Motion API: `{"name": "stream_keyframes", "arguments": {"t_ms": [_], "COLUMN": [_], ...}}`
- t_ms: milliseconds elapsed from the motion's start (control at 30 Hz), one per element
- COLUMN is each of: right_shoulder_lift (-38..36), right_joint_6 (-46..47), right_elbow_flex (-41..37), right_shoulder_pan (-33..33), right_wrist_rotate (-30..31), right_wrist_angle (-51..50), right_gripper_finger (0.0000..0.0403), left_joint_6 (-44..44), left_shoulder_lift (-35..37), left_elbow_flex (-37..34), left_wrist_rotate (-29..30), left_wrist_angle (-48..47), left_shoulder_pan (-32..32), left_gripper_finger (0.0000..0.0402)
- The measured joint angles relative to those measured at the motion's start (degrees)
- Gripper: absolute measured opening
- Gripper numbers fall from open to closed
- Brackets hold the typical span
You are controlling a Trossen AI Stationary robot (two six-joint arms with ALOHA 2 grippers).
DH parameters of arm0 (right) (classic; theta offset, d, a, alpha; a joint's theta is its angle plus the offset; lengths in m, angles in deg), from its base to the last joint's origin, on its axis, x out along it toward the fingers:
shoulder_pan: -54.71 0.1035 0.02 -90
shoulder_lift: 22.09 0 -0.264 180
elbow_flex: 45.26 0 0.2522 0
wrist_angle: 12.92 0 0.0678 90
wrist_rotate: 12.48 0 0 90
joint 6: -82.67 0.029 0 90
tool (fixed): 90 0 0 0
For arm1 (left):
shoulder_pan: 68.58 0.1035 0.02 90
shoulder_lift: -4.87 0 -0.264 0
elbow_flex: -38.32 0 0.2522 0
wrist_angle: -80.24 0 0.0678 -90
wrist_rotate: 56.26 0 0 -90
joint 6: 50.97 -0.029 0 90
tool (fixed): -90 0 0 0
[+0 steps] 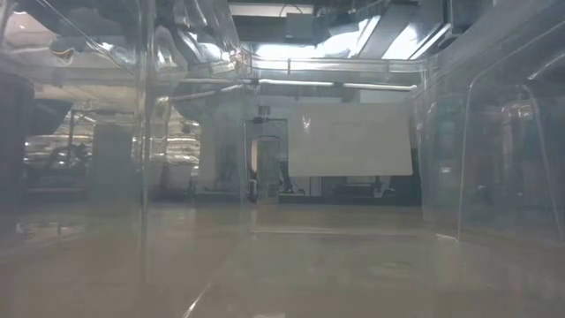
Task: Sort soda cans
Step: Put the bottom blue soda can into the right transparent bin
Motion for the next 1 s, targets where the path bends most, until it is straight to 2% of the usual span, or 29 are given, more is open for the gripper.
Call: {"name": "stream_keyframes", "arguments": {"t_ms": [467,767,1000], "right_shoulder_lift": [0.07,-2.56,-5.85], "right_joint_6": [-1.41,3.35,3.64], "right_elbow_flex": [11.74,14.11,16.42], "right_shoulder_pan": [-0.02,0.06,-0.03], "right_wrist_rotate": [2.67,2.50,-0.95], "right_wrist_angle": [-18.55,-19.01,-18.92], "right_gripper_finger": [0.0231,0.0231,0.0231], "left_joint_6": [0.20,0.13,0.20], "left_shoulder_lift": [0.00,0.00,0.00], "left_elbow_flex": [0.00,0.00,0.00], "left_wrist_rotate": [0.00,0.01,0.00], "left_wrist_angle": [0.00,0.02,0.12], "left_shoulder_pan": [0.00,-0.01,0.01], "left_gripper_finger": [0.0288,0.0288,0.0288]}}
